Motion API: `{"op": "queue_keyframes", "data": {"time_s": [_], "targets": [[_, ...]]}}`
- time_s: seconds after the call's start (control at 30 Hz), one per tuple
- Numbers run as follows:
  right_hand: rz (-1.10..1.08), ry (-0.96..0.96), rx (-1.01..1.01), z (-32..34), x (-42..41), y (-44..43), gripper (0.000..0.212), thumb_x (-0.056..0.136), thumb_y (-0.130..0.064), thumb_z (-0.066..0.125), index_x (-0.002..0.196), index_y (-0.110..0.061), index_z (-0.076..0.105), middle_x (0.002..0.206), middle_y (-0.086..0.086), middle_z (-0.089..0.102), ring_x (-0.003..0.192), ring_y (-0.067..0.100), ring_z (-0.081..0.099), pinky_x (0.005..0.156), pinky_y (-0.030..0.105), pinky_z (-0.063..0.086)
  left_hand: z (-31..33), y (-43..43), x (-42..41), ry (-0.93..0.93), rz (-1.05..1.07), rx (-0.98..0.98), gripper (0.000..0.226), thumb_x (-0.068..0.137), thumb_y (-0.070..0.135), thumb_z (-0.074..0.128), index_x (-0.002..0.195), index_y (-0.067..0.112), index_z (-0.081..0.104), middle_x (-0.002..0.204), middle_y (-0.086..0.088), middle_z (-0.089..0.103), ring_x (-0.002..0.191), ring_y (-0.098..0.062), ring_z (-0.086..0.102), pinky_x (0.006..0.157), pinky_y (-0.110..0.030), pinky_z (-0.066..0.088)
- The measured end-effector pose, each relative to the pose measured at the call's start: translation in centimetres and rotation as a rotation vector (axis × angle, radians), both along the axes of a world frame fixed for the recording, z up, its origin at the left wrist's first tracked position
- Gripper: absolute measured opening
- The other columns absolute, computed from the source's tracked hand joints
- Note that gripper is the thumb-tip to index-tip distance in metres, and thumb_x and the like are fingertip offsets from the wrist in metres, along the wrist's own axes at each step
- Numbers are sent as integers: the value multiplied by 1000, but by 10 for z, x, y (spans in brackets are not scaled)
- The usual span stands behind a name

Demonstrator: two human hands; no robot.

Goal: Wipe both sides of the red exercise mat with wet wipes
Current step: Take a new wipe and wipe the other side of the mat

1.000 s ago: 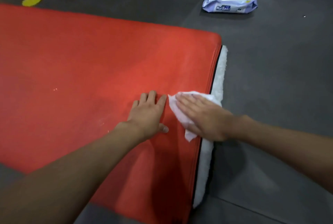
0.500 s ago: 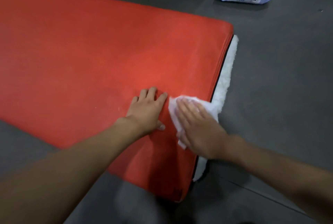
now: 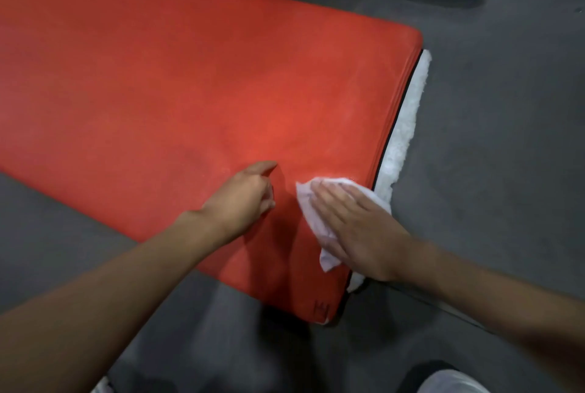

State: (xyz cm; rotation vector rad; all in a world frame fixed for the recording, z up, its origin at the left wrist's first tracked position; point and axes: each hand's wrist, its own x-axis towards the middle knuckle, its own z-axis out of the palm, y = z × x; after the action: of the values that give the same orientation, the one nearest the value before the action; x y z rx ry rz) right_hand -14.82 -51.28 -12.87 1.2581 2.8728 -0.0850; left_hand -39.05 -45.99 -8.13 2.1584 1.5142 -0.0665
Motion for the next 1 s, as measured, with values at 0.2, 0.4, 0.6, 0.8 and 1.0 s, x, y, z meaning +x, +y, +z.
{"op": "queue_keyframes", "data": {"time_s": [0.2,0.4,0.6,0.8,1.0], "targets": [[280,-16,-49,-7,-21,-60,70,100,-49,35,150,0,32,160,20,23,151,33,13,121,49,15,3,-7,-3,7,34,-6,28,96,29,61,82,6,71,154,-11,38,137,-23,43,109,-20,26],[18,14,-52,-4,-32,-50,70,99,-47,36,150,1,35,159,23,24,150,34,16,120,51,19,-3,-16,-13,362,179,-55,72,97,52,45,155,29,9,163,-10,-4,150,-35,-3,111,-66,21],[252,13,10,-2,-25,-38,63,103,-45,32,151,-4,35,159,17,27,150,31,20,120,46,16,13,0,-30,410,20,-316,120,79,48,75,153,34,-19,159,-7,-31,148,-30,-21,117,-61,9],[368,38,-30,-12,-49,-74,70,90,-51,45,148,-12,41,158,14,31,147,30,26,120,46,14,17,1,-31,513,-118,-405,142,71,44,84,145,31,-37,148,-13,-48,142,-37,-32,116,-63,6],[133,75,-28,-9,-55,-45,66,96,-45,40,147,-4,41,155,19,35,147,33,26,120,51,17,8,-5,-34,573,-126,-296,147,65,47,86,145,32,-36,151,-14,-43,145,-39,-27,116,-63,10]]}}
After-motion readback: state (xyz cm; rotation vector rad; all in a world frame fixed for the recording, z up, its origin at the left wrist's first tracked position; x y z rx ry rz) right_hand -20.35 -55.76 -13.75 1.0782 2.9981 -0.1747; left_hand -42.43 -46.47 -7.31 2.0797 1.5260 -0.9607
